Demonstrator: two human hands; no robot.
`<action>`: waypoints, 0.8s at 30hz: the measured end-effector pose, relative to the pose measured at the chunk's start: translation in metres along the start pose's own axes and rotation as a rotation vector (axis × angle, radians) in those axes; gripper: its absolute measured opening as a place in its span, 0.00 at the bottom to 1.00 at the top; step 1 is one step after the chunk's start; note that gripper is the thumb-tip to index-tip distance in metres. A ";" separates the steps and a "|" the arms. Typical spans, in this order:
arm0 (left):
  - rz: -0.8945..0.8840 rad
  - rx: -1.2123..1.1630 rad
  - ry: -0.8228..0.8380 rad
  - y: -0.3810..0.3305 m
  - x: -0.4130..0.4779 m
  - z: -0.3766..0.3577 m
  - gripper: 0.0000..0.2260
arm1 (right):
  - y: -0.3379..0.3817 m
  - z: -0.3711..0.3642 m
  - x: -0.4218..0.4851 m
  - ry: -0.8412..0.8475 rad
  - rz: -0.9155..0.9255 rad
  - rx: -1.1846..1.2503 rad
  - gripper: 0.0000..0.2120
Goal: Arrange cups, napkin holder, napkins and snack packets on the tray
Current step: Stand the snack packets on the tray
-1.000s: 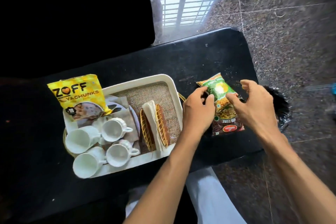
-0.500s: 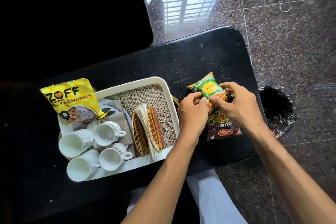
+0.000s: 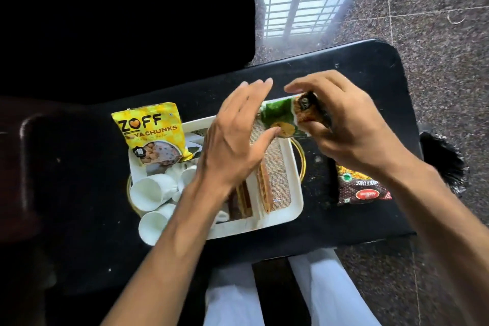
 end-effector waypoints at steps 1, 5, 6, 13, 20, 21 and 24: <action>-0.040 0.001 0.045 0.005 0.001 0.004 0.32 | 0.014 -0.007 0.007 0.030 0.037 -0.010 0.29; -0.091 -0.083 0.012 0.029 -0.003 0.029 0.23 | 0.056 -0.030 0.032 0.095 0.126 -0.050 0.30; -0.066 -0.134 -0.022 0.039 -0.005 0.036 0.21 | 0.062 -0.034 0.037 0.093 0.137 -0.059 0.30; 0.343 -0.444 -0.232 0.120 -0.036 0.038 0.16 | 0.027 -0.065 0.050 0.005 -0.222 0.194 0.35; 0.560 -0.492 -0.252 0.148 -0.059 0.009 0.15 | 0.012 -0.145 0.053 0.128 -0.429 0.343 0.20; 0.586 -0.491 -0.252 0.153 -0.062 0.006 0.12 | 0.010 -0.150 0.054 0.121 -0.436 0.317 0.20; 0.656 -0.532 -0.255 0.163 -0.066 -0.001 0.08 | 0.006 -0.159 0.056 0.099 -0.445 0.211 0.19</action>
Point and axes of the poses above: each hand's wrist, its own x-axis towards the middle knuckle, its own z-axis out of the back of the hand, y = z × x, the point moved 10 cm from there along x, towards the middle knuckle, and after that the axes turned 4 degrees about -z, right-handed, at the moved point
